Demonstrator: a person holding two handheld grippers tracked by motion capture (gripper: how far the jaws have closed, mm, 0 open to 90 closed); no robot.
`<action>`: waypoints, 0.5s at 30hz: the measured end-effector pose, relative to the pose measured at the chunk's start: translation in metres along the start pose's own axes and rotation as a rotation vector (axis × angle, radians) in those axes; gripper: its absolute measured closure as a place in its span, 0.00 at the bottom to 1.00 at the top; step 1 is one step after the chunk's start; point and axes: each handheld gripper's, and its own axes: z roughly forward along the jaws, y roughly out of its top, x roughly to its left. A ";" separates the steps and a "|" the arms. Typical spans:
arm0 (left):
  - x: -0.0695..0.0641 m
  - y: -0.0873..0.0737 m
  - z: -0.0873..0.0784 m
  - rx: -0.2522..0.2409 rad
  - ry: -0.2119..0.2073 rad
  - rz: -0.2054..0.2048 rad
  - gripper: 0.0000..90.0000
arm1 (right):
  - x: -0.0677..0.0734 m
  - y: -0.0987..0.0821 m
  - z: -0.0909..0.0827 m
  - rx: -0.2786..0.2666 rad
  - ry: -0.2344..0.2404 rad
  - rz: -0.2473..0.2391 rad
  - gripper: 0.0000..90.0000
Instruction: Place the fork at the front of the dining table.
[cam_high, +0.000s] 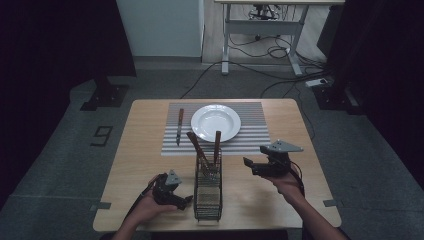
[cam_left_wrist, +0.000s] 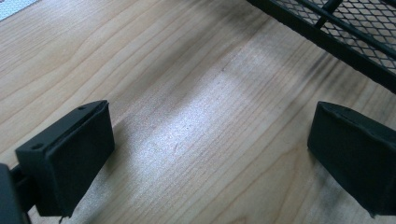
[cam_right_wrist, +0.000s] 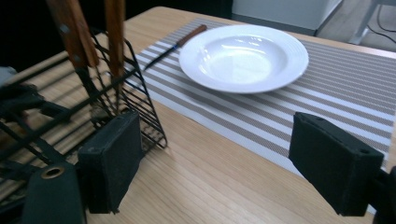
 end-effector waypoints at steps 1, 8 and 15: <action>0.000 0.000 0.000 0.001 -0.001 0.000 0.01 | 0.001 0.003 -0.001 -0.003 0.006 0.002 0.20; 0.000 0.000 0.000 0.000 -0.001 0.000 0.00 | 0.008 0.020 -0.004 -0.028 0.020 -0.020 0.20; 0.000 0.000 0.000 0.000 0.000 0.000 0.01 | 0.012 0.033 0.000 -0.035 0.048 -0.028 0.21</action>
